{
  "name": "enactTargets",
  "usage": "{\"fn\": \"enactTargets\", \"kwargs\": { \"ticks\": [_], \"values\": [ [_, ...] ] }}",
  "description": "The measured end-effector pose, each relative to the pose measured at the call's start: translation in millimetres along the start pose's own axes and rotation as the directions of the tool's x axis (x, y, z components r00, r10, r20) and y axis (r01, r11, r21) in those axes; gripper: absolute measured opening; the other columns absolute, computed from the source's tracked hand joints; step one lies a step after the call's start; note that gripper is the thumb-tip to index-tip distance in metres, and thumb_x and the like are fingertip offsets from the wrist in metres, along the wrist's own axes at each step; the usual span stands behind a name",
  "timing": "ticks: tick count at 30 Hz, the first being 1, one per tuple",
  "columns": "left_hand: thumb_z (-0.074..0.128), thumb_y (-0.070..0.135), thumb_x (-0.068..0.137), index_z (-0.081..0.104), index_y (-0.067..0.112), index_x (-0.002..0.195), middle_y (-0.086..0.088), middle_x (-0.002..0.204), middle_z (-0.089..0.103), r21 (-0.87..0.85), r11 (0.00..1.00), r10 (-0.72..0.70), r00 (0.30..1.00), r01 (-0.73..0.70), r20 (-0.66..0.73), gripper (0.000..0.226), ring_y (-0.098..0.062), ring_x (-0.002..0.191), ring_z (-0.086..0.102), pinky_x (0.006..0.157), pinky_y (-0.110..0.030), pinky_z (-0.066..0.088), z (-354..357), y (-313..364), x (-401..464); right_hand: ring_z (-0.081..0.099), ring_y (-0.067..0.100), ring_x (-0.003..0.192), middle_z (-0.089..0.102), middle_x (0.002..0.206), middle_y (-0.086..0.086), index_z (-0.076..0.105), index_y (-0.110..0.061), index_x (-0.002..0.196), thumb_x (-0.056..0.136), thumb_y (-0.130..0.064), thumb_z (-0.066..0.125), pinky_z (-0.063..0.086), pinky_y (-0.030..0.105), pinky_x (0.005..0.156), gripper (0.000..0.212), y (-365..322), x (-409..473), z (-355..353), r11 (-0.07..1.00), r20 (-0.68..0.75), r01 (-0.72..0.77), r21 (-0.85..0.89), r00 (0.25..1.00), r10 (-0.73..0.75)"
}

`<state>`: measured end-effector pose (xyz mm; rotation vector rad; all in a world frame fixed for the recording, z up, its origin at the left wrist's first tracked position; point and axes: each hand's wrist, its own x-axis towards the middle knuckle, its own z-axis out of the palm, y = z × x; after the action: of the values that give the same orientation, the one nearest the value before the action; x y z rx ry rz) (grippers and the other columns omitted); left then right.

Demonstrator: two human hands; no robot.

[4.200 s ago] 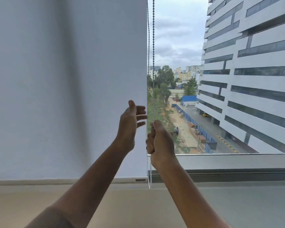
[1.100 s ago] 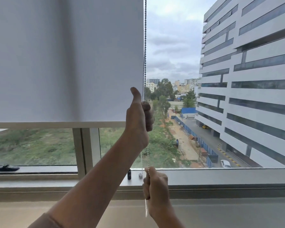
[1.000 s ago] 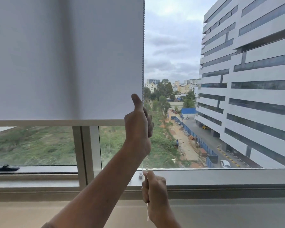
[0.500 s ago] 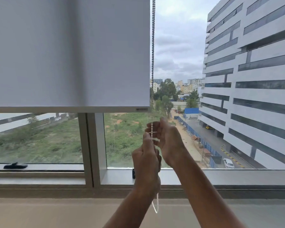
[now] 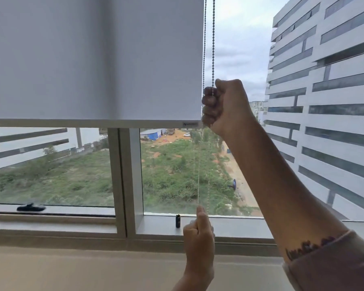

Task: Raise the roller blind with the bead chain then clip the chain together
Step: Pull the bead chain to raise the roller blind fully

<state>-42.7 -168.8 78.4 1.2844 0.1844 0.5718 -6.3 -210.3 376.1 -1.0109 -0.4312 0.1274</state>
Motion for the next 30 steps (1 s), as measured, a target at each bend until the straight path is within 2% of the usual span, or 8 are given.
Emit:
{"fn": "enactTargets", "kwargs": {
  "ticks": [2, 4, 9, 11, 14, 21, 26, 30],
  "values": [
    [0.053, 0.061, 0.102, 0.021, 0.024, 0.057, 0.003, 0.047, 0.021, 0.026, 1.000, 0.004, 1.000, -0.004, 0.007, 0.066, -0.014, 0.045, 0.017, 0.047, -0.025, 0.033, -1.9, -1.8, -3.1, 0.014, 0.013, 0.035, 0.025, 0.043, -0.009, 0.041, -0.025, 0.047, 0.104, -0.030, 0.046, 0.012, 0.020, 0.044, 0.057, 5.2, 0.6, -0.7, 0.998, -0.083, 0.004, 0.058, 0.997, 0.001],
    [0.054, 0.056, 0.106, 0.022, 0.024, 0.055, 0.001, 0.047, 0.023, 0.083, 0.997, -0.009, 1.000, 0.007, 0.014, 0.069, -0.016, 0.046, 0.019, 0.076, -0.046, 0.061, -4.9, -8.6, -4.8, 0.012, 0.013, 0.032, 0.021, 0.040, -0.010, 0.032, -0.024, 0.041, 0.101, -0.027, 0.048, 0.013, 0.016, 0.038, 0.062, 14.2, -1.1, -3.1, 0.996, -0.120, 0.028, 0.085, 0.993, -0.018],
    [0.054, 0.047, 0.111, 0.032, 0.024, 0.045, 0.003, 0.044, 0.031, 0.226, 0.974, -0.033, 0.992, 0.004, 0.126, 0.074, -0.015, 0.043, 0.029, 0.050, -0.038, 0.023, -13.6, -25.1, -1.6, 0.012, 0.012, 0.035, 0.024, 0.043, -0.011, 0.039, -0.027, 0.052, 0.101, -0.023, 0.049, 0.014, 0.017, 0.036, 0.050, 39.4, -12.3, -13.2, 0.993, -0.123, 0.092, 0.070, 0.989, -0.083],
    [0.053, 0.049, 0.111, 0.043, 0.022, 0.041, 0.002, 0.042, 0.045, 0.251, 0.967, -0.106, 0.974, 0.054, 0.201, 0.076, -0.014, 0.040, 0.041, 0.046, -0.026, 0.033, -18.0, -27.6, 5.8, 0.012, 0.011, 0.035, 0.024, 0.042, -0.011, 0.040, -0.028, 0.054, 0.102, -0.023, 0.050, 0.014, 0.018, 0.035, 0.049, 46.0, -17.9, -18.8, 0.992, -0.121, 0.109, 0.067, 0.988, -0.100],
    [0.045, 0.042, 0.116, 0.059, 0.021, 0.048, -0.008, 0.056, 0.066, 0.244, 0.958, -0.216, 0.937, 0.149, 0.276, 0.073, -0.019, 0.055, 0.063, 0.058, -0.027, 0.052, -23.4, -17.8, 17.4, 0.012, 0.010, 0.034, 0.024, 0.042, -0.011, 0.040, -0.029, 0.057, 0.104, -0.025, 0.051, 0.015, 0.017, 0.034, 0.048, 55.4, -25.8, -26.7, 0.989, -0.118, 0.130, 0.064, 0.985, -0.122],
    [0.041, 0.036, 0.118, 0.074, 0.004, 0.104, -0.024, 0.110, 0.080, 0.235, 0.968, -0.129, 0.976, 0.085, 0.178, 0.048, -0.036, 0.104, 0.077, 0.091, -0.042, 0.060, -17.5, 58.8, 58.5, 0.015, 0.011, 0.033, 0.025, 0.039, -0.010, 0.041, -0.025, 0.043, 0.103, -0.025, 0.052, 0.014, 0.022, 0.037, 0.062, 97.0, -41.0, -46.7, 0.996, -0.168, 0.085, 0.023, 0.983, -0.080],
    [0.044, 0.046, 0.116, 0.079, 0.009, 0.101, -0.001, 0.083, 0.085, 0.071, 0.996, 0.038, 0.989, -0.049, 0.144, 0.053, -0.011, 0.078, 0.081, 0.071, -0.025, 0.061, -3.6, 131.6, 72.4, 0.018, 0.011, 0.031, 0.028, 0.039, -0.008, 0.046, -0.024, 0.039, 0.103, -0.024, 0.055, 0.015, 0.022, 0.037, 0.065, 138.6, -53.4, -59.9, 0.999, -0.213, 0.048, 0.003, 0.976, -0.047],
    [0.042, 0.053, 0.114, 0.080, 0.010, 0.099, -0.018, 0.098, 0.087, -0.074, 0.996, 0.070, 0.979, -0.056, 0.194, 0.059, -0.029, 0.094, 0.085, 0.086, -0.040, 0.067, 16.0, 181.7, 76.5, 0.017, 0.009, 0.032, 0.028, 0.040, -0.010, 0.046, -0.025, 0.044, 0.102, -0.022, 0.056, 0.012, 0.022, 0.036, 0.059, 169.4, -60.1, -66.6, 0.997, -0.224, -0.022, 0.068, 0.974, 0.037]
  ]
}}
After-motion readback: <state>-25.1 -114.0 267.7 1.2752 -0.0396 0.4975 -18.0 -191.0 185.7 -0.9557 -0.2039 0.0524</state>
